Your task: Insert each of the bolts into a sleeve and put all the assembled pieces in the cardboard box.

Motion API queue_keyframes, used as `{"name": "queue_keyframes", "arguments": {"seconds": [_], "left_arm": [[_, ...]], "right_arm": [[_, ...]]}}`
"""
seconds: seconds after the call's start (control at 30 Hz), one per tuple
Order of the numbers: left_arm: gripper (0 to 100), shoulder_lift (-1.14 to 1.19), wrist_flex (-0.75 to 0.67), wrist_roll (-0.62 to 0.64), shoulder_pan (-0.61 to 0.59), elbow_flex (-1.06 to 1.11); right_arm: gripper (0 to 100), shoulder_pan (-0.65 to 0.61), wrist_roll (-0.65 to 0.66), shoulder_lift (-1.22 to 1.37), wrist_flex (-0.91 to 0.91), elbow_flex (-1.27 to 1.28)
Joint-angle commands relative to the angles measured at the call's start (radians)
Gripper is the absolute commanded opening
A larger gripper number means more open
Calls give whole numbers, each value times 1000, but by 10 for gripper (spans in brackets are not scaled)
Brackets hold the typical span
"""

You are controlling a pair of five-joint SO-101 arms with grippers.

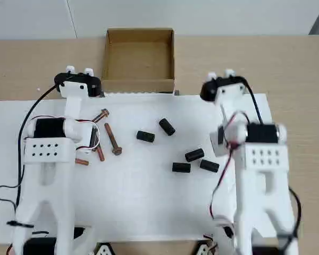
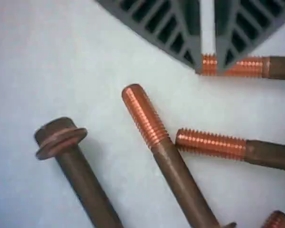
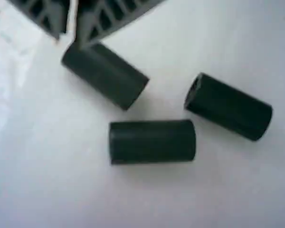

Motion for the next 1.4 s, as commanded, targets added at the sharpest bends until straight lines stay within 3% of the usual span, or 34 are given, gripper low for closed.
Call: {"name": "queue_keyframes", "arguments": {"seconds": [0.0, 0.13, 0.23, 0.37, 0.7, 1.0, 1.37], "left_arm": [[11, 35, 3, -3, -6, -45], [12, 74, -2, -8, -6, -48], [13, 86, -23, -11, -9, -47], [85, 87, -66, -11, -72, -48], [115, 89, -123, -11, -129, -41], [115, 89, -123, -11, -126, -16], [115, 89, -123, -9, -124, 8]], "right_arm": [[9, -77, 68, 127, 5, -149], [19, -168, 112, 289, 15, -296], [84, -206, 114, 409, 39, -419], [147, -242, 114, 573, 93, -606], [148, -312, 115, 943, 145, -977], [148, -381, 114, 1041, 163, -1039], [147, -374, 112, 1133, 157, -1039]]}}
